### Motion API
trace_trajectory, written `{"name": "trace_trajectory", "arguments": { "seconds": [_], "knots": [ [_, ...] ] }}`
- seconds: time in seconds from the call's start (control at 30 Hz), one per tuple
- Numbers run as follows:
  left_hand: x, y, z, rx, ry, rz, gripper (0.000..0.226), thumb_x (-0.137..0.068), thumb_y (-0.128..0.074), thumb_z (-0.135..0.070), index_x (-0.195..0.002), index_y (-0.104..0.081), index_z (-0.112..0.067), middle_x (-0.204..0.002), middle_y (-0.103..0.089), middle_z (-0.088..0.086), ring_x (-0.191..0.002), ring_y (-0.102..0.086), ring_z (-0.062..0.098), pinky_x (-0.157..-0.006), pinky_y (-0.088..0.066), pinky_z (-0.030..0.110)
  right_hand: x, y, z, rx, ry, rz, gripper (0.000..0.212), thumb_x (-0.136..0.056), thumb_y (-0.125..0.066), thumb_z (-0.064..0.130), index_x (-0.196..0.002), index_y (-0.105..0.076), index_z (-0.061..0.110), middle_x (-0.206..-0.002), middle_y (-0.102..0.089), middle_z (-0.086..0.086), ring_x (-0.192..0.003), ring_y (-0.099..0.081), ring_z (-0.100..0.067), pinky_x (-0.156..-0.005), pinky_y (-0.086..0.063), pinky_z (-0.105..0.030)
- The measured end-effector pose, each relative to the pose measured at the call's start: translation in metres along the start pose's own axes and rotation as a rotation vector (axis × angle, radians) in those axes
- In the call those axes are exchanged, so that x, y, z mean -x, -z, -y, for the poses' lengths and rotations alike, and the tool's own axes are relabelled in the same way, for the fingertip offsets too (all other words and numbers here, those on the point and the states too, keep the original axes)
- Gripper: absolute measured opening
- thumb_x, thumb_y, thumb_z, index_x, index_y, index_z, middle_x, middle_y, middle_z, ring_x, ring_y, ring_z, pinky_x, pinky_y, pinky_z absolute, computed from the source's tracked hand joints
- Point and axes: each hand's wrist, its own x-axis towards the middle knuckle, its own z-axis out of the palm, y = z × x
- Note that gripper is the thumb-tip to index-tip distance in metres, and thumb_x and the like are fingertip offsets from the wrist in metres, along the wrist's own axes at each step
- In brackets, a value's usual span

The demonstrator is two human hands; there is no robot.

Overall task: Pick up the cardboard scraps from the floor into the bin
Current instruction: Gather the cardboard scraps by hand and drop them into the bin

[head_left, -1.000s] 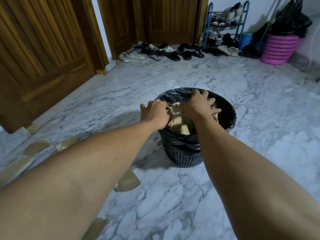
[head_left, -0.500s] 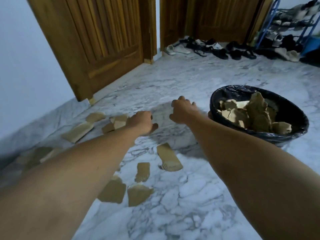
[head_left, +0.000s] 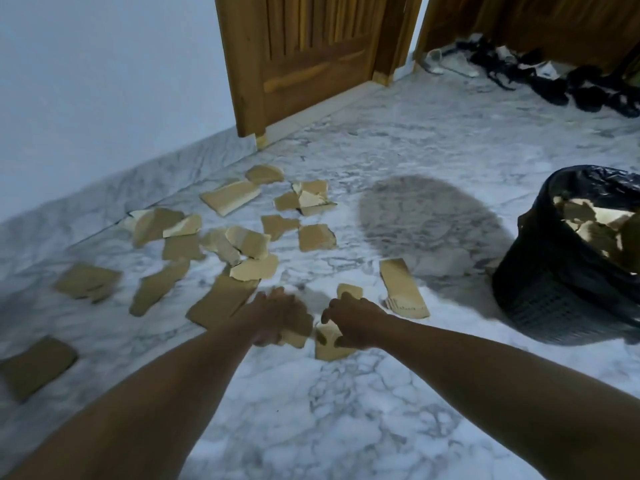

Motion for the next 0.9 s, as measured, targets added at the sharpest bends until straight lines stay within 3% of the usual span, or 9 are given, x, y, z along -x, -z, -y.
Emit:
{"name": "trace_trajectory", "arguments": {
  "seconds": [0.2,0.27,0.37,0.4,0.47,0.53,0.63,0.77,0.9],
  "knots": [
    [-0.011,0.001,0.010,-0.131,-0.004,-0.092,0.097,-0.067,-0.076,-0.048,-0.147,-0.027,-0.024,-0.139,-0.045,0.004,-0.125,-0.047,0.030,-0.104,-0.036,0.041,-0.013,-0.025,0.001,0.084,0.045,-0.085,0.068,-0.083,-0.073,0.038,-0.141,-0.040,0.023,-0.134,-0.047,-0.007,-0.123,-0.041,-0.033,-0.097,-0.033,-0.052],
    [-0.014,0.002,0.011,-0.128,-0.029,-0.084,0.084,-0.059,-0.079,-0.050,-0.132,-0.042,-0.031,-0.126,-0.051,0.000,-0.118,-0.049,0.026,-0.095,-0.040,0.040,-0.017,-0.021,0.004,0.040,0.020,-0.091,0.072,-0.082,-0.075,0.034,-0.142,-0.038,0.022,-0.131,-0.051,-0.008,-0.122,-0.043,-0.033,-0.099,-0.031,-0.052],
    [-0.007,0.012,0.010,-0.193,0.023,-0.120,0.058,-0.070,-0.073,-0.055,-0.118,-0.052,-0.032,-0.115,-0.054,-0.003,-0.111,-0.054,0.021,-0.080,-0.034,0.036,-0.025,-0.008,0.004,-0.094,-0.007,-0.083,0.029,-0.092,-0.061,0.028,-0.120,-0.060,0.024,-0.112,-0.057,-0.003,-0.115,-0.047,-0.033,-0.092,-0.027,-0.048],
    [-0.005,0.014,0.011,-0.221,0.072,-0.149,0.053,-0.075,-0.067,-0.056,-0.116,-0.053,-0.027,-0.113,-0.056,-0.003,-0.110,-0.056,0.020,-0.080,-0.033,0.037,-0.029,-0.003,0.000,-0.146,-0.065,-0.071,0.023,-0.095,-0.056,0.031,-0.116,-0.061,0.024,-0.109,-0.055,-0.002,-0.117,-0.046,-0.033,-0.091,-0.026,-0.047],
    [-0.005,0.012,0.022,-0.193,0.151,-0.187,0.052,-0.082,-0.050,-0.062,-0.110,-0.056,-0.018,-0.109,-0.059,0.001,-0.108,-0.057,0.022,-0.091,-0.036,0.039,-0.038,0.009,-0.014,-0.275,-0.271,-0.010,0.037,-0.097,-0.052,0.039,-0.130,-0.052,0.022,-0.126,-0.048,-0.005,-0.129,-0.038,-0.033,-0.100,-0.029,-0.051],
    [-0.014,0.002,0.040,-0.027,0.254,-0.152,0.061,-0.085,-0.038,-0.066,-0.114,-0.055,-0.015,-0.117,-0.053,0.006,-0.119,-0.047,0.026,-0.103,-0.034,0.043,-0.045,0.010,-0.029,-0.369,-0.471,0.003,0.044,-0.098,-0.050,0.035,-0.138,-0.045,0.017,-0.142,-0.035,-0.008,-0.136,-0.029,-0.034,-0.107,-0.028,-0.054],
    [-0.033,0.002,0.063,0.210,0.405,-0.150,0.062,-0.090,-0.050,-0.062,-0.129,-0.043,-0.014,-0.136,-0.033,0.009,-0.128,-0.029,0.032,-0.100,-0.030,0.049,-0.047,-0.003,-0.038,-0.429,-0.592,-0.051,0.041,-0.093,-0.053,0.025,-0.133,-0.049,0.013,-0.142,-0.028,-0.011,-0.131,-0.031,-0.038,-0.105,-0.036,-0.055],
    [-0.052,0.014,0.080,0.268,0.414,-0.182,0.076,-0.089,-0.056,-0.062,-0.143,-0.033,-0.013,-0.155,-0.021,0.008,-0.139,-0.020,0.034,-0.106,-0.026,0.054,-0.052,-0.015,-0.029,-0.579,-0.524,-0.028,0.057,-0.083,-0.069,0.026,-0.129,-0.038,0.014,-0.122,-0.037,-0.012,-0.108,-0.052,-0.036,-0.094,-0.049,-0.054],
    [-0.070,0.026,0.079,0.278,0.415,-0.112,0.077,-0.083,-0.067,-0.057,-0.140,-0.037,-0.015,-0.150,-0.036,0.010,-0.139,-0.030,0.035,-0.107,-0.024,0.056,-0.047,0.000,-0.037,-0.739,-0.468,-0.116,0.037,-0.082,-0.062,0.009,-0.116,-0.047,0.008,-0.091,-0.055,-0.005,-0.083,-0.056,-0.026,-0.082,-0.049,-0.041]
  ]
}}
